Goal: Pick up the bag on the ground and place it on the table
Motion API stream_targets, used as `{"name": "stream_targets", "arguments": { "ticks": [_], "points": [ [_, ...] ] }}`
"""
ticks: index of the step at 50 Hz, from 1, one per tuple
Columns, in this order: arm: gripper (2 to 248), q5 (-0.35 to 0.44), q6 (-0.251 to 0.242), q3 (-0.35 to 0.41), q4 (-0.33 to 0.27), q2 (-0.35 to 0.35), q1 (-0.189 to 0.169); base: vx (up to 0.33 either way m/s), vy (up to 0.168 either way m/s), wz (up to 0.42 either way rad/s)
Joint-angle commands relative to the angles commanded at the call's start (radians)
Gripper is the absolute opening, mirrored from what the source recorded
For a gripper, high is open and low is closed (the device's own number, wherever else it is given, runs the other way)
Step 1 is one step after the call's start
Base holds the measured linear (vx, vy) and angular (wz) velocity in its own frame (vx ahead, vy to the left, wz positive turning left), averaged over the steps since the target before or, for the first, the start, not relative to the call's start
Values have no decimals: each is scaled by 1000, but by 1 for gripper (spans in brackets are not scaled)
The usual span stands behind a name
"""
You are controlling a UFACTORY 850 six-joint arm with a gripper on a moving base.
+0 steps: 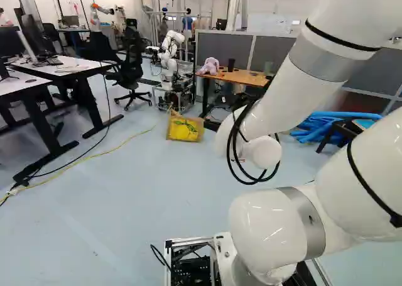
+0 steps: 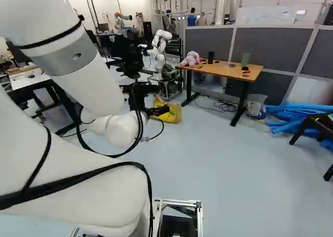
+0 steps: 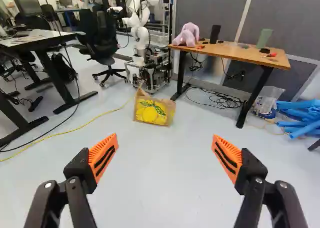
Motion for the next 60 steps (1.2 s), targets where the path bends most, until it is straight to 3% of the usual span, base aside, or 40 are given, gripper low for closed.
{"name": "stream_targets", "arguments": {
  "ticks": [26, 60],
  "points": [
    [247, 0, 0, 0, 0, 0, 0, 101, 3, 0],
    [247, 0, 0, 0, 0, 0, 0, 195, 5, 0]
  ]
}}
